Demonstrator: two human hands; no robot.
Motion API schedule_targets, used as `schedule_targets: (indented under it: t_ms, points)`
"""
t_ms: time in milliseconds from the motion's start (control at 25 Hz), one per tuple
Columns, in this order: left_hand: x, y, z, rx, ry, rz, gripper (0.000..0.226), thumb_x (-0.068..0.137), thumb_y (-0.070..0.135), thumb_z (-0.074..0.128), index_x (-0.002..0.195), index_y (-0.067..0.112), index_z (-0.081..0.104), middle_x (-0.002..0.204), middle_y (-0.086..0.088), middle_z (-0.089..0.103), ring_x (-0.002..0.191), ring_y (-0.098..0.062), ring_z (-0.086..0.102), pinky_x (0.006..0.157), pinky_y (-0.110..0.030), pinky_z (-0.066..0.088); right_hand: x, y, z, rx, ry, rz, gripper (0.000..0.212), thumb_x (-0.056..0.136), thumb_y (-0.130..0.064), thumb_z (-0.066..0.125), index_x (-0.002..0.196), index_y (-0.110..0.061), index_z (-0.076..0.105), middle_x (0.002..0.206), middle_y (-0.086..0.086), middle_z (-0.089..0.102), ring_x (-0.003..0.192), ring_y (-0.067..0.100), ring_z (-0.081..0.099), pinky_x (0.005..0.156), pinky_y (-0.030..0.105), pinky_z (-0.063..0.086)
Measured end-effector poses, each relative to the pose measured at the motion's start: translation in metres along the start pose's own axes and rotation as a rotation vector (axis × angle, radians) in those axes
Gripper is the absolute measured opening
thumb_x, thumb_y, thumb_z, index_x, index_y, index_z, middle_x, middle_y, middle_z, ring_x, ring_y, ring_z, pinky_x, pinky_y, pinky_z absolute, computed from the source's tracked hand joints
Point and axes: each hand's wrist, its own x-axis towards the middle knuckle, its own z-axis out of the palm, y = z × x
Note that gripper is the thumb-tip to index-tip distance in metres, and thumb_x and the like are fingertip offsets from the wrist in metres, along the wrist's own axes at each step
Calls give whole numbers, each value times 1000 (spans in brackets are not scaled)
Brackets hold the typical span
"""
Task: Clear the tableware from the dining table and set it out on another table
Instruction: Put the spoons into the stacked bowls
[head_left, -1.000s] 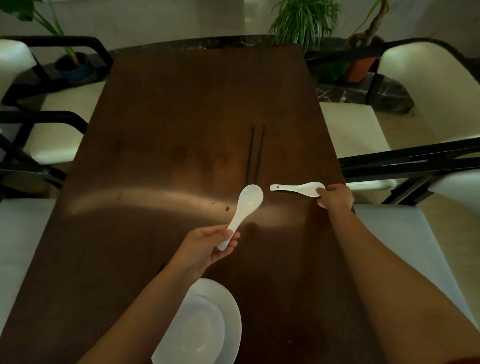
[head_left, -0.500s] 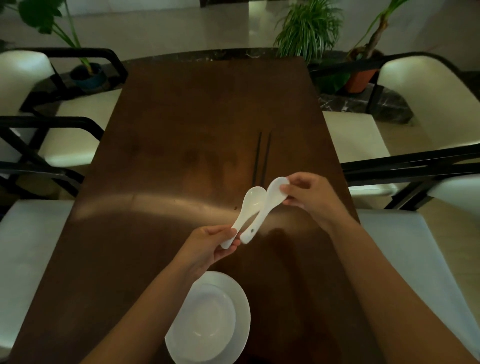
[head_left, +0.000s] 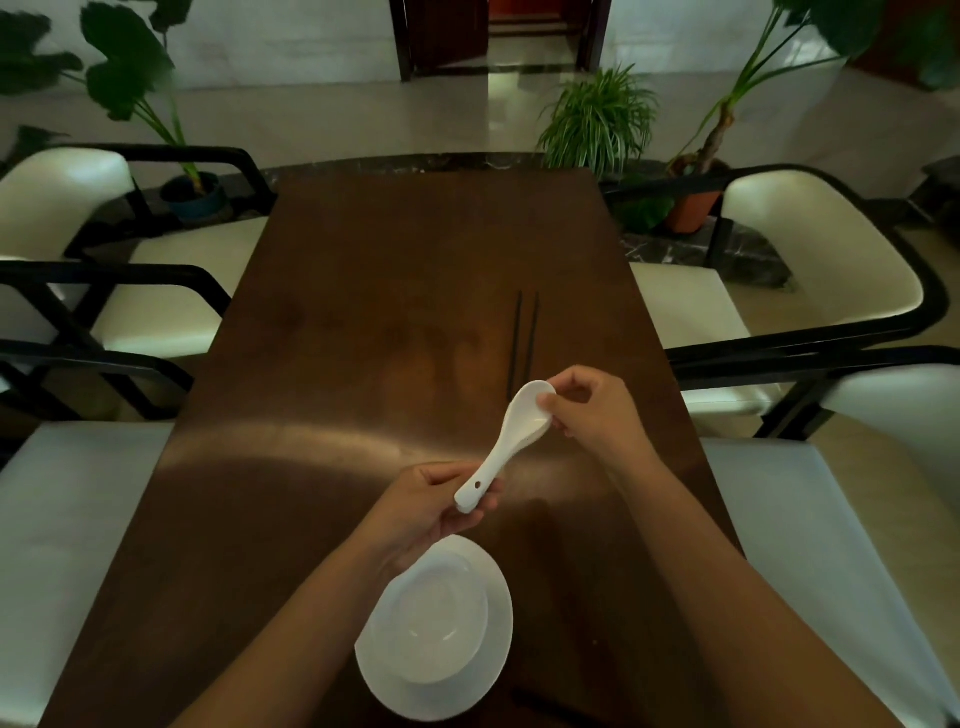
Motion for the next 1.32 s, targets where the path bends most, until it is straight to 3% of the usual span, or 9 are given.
schedule_targets:
  t_ms: [80, 200, 560, 720, 840, 920, 1000, 1120, 1320]
  points:
    - [-8, 0, 2, 58, 8, 18, 15, 85, 11, 60, 91, 9, 74, 87, -10, 74, 73, -17, 70, 63, -25, 58, -7, -1, 3, -19, 8, -2, 7, 83, -16, 67, 86, -19, 62, 92, -1, 64, 87, 14, 60, 74, 27, 55]
    - [-18, 0, 2, 103, 7, 31, 23, 85, 13, 61, 104, 3, 69, 93, -12, 70, 76, -18, 67, 66, -28, 57, -16, -1, 3, 6, -14, 7, 9, 83, -14, 66, 89, -18, 60, 98, 4, 65, 91, 17, 62, 72, 28, 58]
    - [-35, -8, -3, 6, -77, 1, 21, 95, 22, 47, 102, 15, 65, 89, -8, 74, 78, -18, 70, 61, -26, 57, -33, 2, 13, 15, 178, 38, 13, 82, -14, 68, 92, -16, 62, 96, 4, 66, 88, 17, 64, 73, 33, 59]
    - [-43, -22, -17, 323, 156, 157, 30, 90, 22, 58, 120, 19, 57, 98, -4, 62, 82, -17, 62, 59, -19, 52, -44, 5, 25, 20, 156, 63, 25, 82, -11, 67, 106, -17, 63, 97, -3, 60, 91, 13, 59, 74, 31, 58]
    - [-54, -31, -35, 534, 286, 383, 33, 81, 10, 69, 111, 19, 62, 101, 1, 63, 79, -15, 64, 54, -14, 51, -64, 14, 49, 15, 94, 101, 22, 83, -8, 64, 102, -20, 65, 91, -8, 58, 82, 8, 58, 55, 11, 50]
    - [-61, -38, -52, 576, 315, 444, 28, 81, 7, 67, 107, 17, 66, 97, -2, 66, 73, -15, 65, 56, -13, 51, -79, 22, 65, 63, 49, 162, 20, 82, -5, 64, 93, -22, 64, 85, -10, 59, 75, 5, 58, 46, 9, 47]
    - [-70, -46, -68, 591, 314, 419, 28, 81, 6, 67, 106, 19, 68, 97, 0, 66, 73, -15, 67, 59, -12, 52, -93, 30, 78, 113, 7, 216, 21, 81, -2, 64, 86, -23, 64, 81, -9, 62, 74, 6, 60, 49, 14, 52]
    - [-84, -60, -90, 371, 270, 331, 28, 80, 2, 67, 92, 26, 72, 93, -4, 72, 77, -16, 69, 65, -21, 56, -112, 38, 97, 146, -49, 289, 19, 80, -1, 64, 87, -19, 64, 82, -3, 64, 73, 7, 63, 51, 16, 54]
    - [-88, -79, -109, 302, 312, 221, 22, 82, -2, 62, 98, 10, 70, 96, -16, 68, 81, -23, 67, 67, -23, 58, -136, 50, 120, -237, -65, 173, 23, 80, -7, 57, 100, -15, 66, 93, 6, 69, 77, 17, 65, 67, 28, 53]
